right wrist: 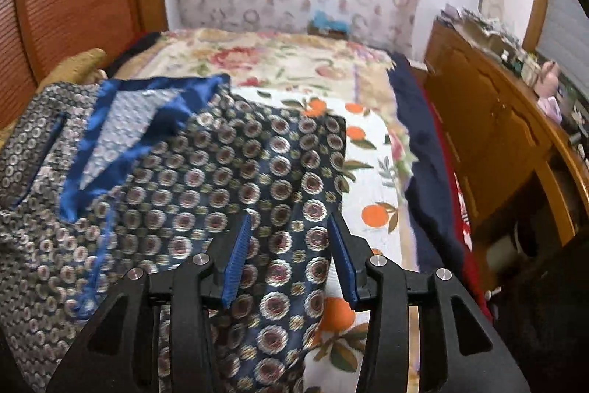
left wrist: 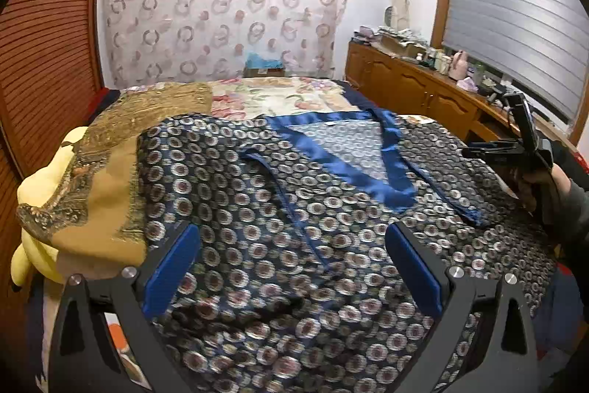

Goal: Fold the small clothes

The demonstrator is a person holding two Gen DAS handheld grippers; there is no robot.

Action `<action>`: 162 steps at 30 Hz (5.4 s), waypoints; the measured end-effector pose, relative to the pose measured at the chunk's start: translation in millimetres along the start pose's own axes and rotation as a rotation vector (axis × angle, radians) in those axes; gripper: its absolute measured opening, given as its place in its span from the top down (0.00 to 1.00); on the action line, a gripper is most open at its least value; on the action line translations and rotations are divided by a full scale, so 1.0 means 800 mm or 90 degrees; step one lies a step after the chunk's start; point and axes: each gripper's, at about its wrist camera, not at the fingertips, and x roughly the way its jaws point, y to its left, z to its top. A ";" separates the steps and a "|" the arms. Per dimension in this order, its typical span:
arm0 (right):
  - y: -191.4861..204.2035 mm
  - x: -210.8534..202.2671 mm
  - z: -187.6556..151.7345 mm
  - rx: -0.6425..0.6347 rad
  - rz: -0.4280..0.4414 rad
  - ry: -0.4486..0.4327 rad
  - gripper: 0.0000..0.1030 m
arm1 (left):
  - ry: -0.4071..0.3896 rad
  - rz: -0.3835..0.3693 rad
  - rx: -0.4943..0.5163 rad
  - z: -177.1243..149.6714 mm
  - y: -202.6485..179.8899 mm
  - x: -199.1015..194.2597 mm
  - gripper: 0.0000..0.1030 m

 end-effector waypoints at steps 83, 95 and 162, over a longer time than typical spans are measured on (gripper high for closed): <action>-0.033 -0.005 0.058 -0.026 0.063 -0.083 1.00 | -0.032 -0.020 0.003 0.103 0.083 0.006 1.00; -0.009 -0.163 -0.015 -0.004 0.100 -0.191 1.00 | -0.078 -0.030 0.006 0.015 0.054 -0.111 1.00; -0.021 -0.119 -0.128 -0.004 0.058 -0.001 0.47 | 0.122 0.039 -0.018 -0.078 0.113 -0.036 0.44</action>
